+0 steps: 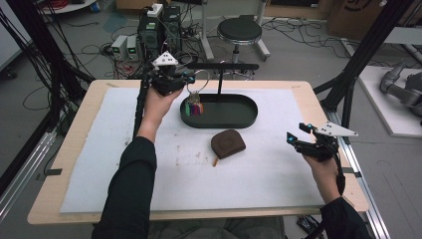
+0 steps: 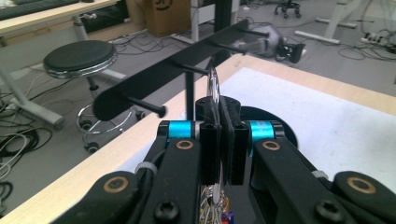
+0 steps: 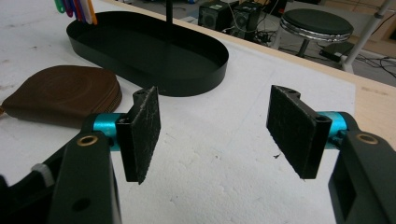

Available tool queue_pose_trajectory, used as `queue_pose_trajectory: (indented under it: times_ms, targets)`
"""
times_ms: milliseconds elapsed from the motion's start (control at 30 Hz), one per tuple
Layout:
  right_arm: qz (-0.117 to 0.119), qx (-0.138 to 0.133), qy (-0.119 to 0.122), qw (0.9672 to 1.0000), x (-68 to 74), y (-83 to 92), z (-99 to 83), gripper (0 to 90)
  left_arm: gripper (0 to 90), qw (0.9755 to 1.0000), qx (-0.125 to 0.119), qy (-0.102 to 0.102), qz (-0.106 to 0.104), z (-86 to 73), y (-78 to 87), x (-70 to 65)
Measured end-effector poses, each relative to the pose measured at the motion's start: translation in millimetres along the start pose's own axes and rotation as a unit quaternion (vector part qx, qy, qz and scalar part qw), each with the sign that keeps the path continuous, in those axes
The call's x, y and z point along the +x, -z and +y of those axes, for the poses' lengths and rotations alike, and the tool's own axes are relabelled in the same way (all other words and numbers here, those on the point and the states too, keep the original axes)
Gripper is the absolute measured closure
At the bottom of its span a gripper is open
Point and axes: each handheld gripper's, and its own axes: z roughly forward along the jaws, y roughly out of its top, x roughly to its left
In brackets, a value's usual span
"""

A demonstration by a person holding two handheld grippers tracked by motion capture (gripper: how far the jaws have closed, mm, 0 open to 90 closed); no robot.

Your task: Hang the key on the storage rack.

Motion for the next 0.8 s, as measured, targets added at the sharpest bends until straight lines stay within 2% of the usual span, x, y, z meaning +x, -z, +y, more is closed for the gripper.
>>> queue_pose_trajectory:
  times_ms: [300, 533, 800]
  targets:
    - [0.000, 0.000, 0.001, 1.0000, -0.8, -1.2, -0.3, 35.7, 86.7, 0.9996, 0.003, 0.026, 0.013, -9.8, -6.9, 14.8]
    - [0.001, -0.002, 0.007, 1.0000, 0.6, -1.0, 0.2, 36.5, 86.7, 0.9993, -0.004, 0.034, 0.014, -11.6, -9.9, 16.7]
    - [0.003, -0.001, 0.008, 1.0000, 1.2, -1.0, 0.2, 36.7, 86.7, 0.9988, 0.001, 0.042, 0.024, -16.2, -15.0, 21.3]
